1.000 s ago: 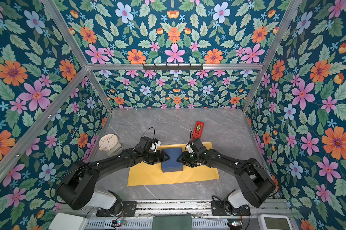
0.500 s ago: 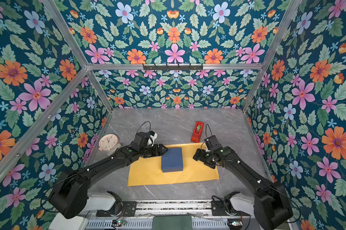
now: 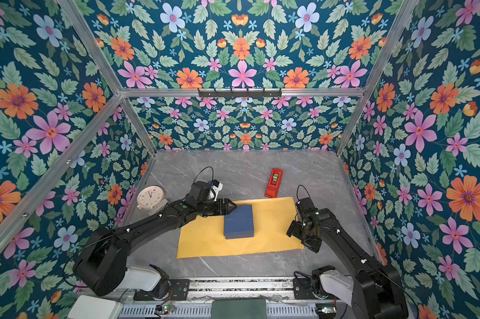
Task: Wrap a gift box in wrapping paper
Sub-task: Move the gift box onto the wrapping paper.
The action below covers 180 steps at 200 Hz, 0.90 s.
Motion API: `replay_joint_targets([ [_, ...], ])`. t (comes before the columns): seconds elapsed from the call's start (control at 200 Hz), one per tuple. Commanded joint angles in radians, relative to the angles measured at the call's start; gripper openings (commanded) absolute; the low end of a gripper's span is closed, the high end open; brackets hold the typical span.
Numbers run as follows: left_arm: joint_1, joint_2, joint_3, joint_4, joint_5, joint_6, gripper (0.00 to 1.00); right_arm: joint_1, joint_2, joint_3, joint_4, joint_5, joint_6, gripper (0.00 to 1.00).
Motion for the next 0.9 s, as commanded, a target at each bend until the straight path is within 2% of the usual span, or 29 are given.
replay_joint_targets([
  [0.0, 0.000, -0.031, -0.015, -0.106, -0.078, 0.018, 0.83, -0.003, 0.016, -0.004, -0.025, -0.026, 0.005, 0.92],
  [0.155, -0.017, 0.003, -0.062, 0.018, 0.141, -0.070, 0.83, -0.003, 0.046, -0.035, 0.046, -0.076, -0.004, 0.92],
  [0.24, -0.042, 0.025, -0.060, 0.065, 0.172, -0.101, 0.83, -0.002, 0.053, -0.042, 0.056, -0.090, -0.005, 0.91],
  [0.4, -0.046, 0.039, -0.051, 0.056, 0.141, -0.096, 0.83, -0.003, 0.024, -0.068, 0.062, -0.078, 0.001, 0.89],
  [0.565, -0.046, 0.039, -0.011, -0.070, 0.002, -0.030, 0.84, -0.003, 0.013, -0.070, 0.051, -0.042, 0.006, 0.89],
  [0.755, -0.045, 0.025, -0.002, -0.103, -0.078, -0.011, 0.84, -0.003, -0.011, -0.085, 0.040, -0.009, 0.056, 0.89],
  [0.895, -0.045, 0.018, -0.004, -0.082, -0.089, -0.014, 0.84, -0.003, -0.029, -0.105, 0.047, -0.025, 0.084, 0.89],
])
